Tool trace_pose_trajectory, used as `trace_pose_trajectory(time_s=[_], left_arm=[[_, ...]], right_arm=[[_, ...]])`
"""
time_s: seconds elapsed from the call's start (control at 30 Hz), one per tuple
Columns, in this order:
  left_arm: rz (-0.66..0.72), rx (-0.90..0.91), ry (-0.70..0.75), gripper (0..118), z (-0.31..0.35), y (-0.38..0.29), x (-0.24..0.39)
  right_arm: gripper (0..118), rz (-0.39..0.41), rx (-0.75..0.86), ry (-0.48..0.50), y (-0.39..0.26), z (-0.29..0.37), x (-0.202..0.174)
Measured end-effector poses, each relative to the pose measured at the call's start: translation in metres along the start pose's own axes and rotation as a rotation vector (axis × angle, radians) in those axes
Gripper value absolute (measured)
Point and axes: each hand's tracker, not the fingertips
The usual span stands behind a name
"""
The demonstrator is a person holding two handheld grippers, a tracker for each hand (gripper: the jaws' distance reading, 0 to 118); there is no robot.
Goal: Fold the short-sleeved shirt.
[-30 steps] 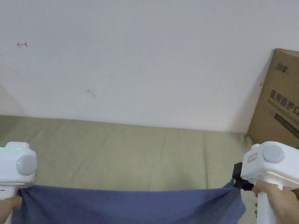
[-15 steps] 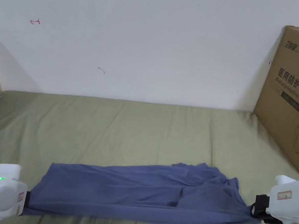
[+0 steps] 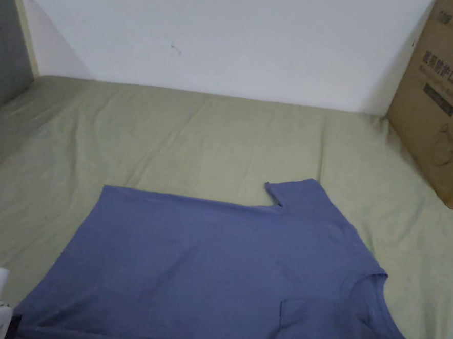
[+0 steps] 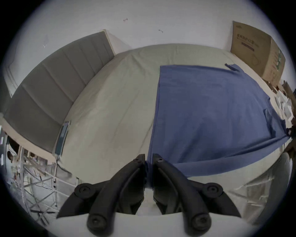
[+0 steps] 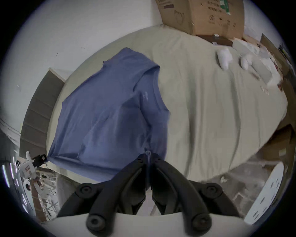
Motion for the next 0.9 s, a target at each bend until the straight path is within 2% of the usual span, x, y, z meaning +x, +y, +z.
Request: trace_pose_trajectory(time_s=[0.07, 0.13, 0.27, 0.3, 0.33, 0.37, 0.4, 0.57, 0.6, 0.63, 0.67, 0.7, 0.73, 0.8, 0.9], left_arm=[[0.003, -0.009, -0.008, 7, -0.002, -0.011, 0.0], [0.009, 0.0, -0.007, 9, -0.009, -0.015, 0.001], [-0.013, -0.008, 0.007, 30, -0.012, -0.009, 0.006], [-0.023, -0.016, 0.015, 49, -0.011, -0.009, 0.004], [-0.028, -0.02, 0.012, 73, -0.009, -0.007, 0.003], [-0.018, -0.012, -0.004, 80, -0.004, -0.007, 0.002], [-0.004, -0.002, -0.019, 81, 0.001, -0.006, 0.0], [0.065, 0.035, -0.068, 81, 0.025, -0.005, -0.011], [0.085, 0.047, -0.118, 79, 0.032, -0.005, -0.013], [0.107, 0.056, -0.154, 67, 0.041, -0.005, -0.014], [0.117, 0.043, -0.178, 43, 0.046, -0.005, -0.016], [0.117, 0.042, -0.175, 10, 0.05, -0.007, -0.015], [0.107, 0.036, -0.145, 0, 0.056, -0.01, -0.011], [0.071, 0.039, -0.111, 0, 0.064, -0.019, -0.008], [0.13, 0.024, -0.126, 0, 0.059, -0.026, -0.023]], right_arm=[[3, -0.041, -0.002, 0.0, -0.008, -0.007, 0.008], [3, -0.013, 0.004, -0.016, -0.014, -0.01, 0.006], [4, 0.042, 0.038, -0.057, -0.011, -0.011, -0.004], [13, 0.042, 0.036, -0.068, -0.005, -0.015, 0.001], [36, 0.048, 0.041, -0.097, -0.004, -0.014, -0.001], [53, 0.055, 0.052, -0.118, -0.004, -0.012, -0.001], [55, 0.056, 0.059, -0.115, -0.003, -0.01, 0.001], [54, 0.088, 0.094, -0.097, -0.004, 0.005, 0.001], [48, 0.107, 0.116, -0.093, -0.004, 0.01, -0.002], [27, 0.123, 0.136, -0.089, -0.005, 0.014, -0.006], [0, 0.14, 0.154, -0.09, -0.006, 0.017, -0.009], [0, 0.161, 0.168, -0.087, -0.011, 0.021, -0.014], [0, 0.189, 0.172, -0.08, -0.017, 0.025, -0.018], [0, 0.201, 0.171, -0.072, -0.027, 0.025, -0.022], [0, 0.172, 0.139, -0.049, -0.033, 0.016, -0.019]])
